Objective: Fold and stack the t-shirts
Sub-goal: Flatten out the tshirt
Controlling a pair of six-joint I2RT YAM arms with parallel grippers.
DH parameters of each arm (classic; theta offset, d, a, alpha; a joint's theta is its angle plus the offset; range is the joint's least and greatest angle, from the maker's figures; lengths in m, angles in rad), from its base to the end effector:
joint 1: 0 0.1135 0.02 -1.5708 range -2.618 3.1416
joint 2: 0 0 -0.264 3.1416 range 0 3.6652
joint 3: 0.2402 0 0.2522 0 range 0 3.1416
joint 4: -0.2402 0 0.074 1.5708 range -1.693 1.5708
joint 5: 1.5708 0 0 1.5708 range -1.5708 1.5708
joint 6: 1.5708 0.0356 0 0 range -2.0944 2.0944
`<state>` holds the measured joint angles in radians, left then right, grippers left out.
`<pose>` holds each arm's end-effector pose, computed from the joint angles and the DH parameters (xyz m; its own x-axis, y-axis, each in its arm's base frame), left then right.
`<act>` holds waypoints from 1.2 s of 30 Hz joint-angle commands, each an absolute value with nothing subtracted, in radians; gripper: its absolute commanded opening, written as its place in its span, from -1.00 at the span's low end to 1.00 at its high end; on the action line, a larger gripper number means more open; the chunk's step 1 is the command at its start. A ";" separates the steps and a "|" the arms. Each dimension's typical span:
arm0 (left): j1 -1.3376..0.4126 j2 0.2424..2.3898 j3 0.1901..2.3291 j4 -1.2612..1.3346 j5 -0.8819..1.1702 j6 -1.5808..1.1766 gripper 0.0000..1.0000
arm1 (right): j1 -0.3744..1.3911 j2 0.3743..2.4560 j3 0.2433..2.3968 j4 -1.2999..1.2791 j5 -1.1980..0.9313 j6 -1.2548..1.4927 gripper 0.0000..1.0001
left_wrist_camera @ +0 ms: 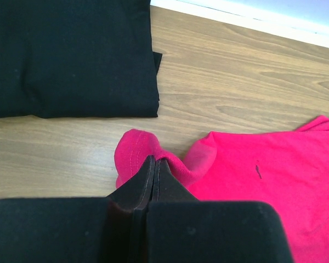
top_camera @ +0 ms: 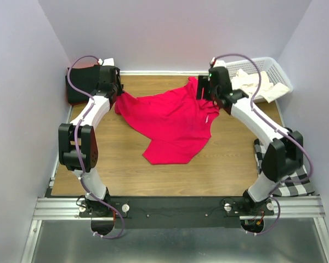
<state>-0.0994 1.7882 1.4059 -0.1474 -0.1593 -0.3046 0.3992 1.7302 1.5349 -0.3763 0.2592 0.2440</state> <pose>0.4193 -0.0361 0.2804 -0.4682 -0.2509 -0.8473 -0.1872 0.9652 -0.1824 0.3767 0.1490 0.3268 -0.5265 0.0314 -0.8496 -0.0514 0.9963 0.0686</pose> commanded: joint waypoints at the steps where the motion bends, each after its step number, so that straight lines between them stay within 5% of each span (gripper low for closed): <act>1: -0.095 1.778 1.394 -0.129 -0.132 -0.322 -1.00 | 0.511 1.626 1.280 -0.456 0.150 0.425 0.55; 11: -0.095 1.758 1.378 -0.136 -0.176 -0.325 -1.00 | 0.580 1.569 1.028 -0.440 0.023 0.581 0.40; 32: -0.095 1.710 1.351 -0.164 -0.221 -0.324 -1.00 | 0.627 1.692 0.965 -0.436 -0.048 0.614 0.26; 34: -0.095 1.707 1.351 -0.166 -0.227 -0.322 -1.00 | 0.626 1.700 0.965 -0.437 -0.034 0.617 0.14; 36: -0.095 1.704 1.353 -0.169 -0.229 -0.321 -1.00 | 0.626 1.715 0.974 -0.445 -0.023 0.615 -0.29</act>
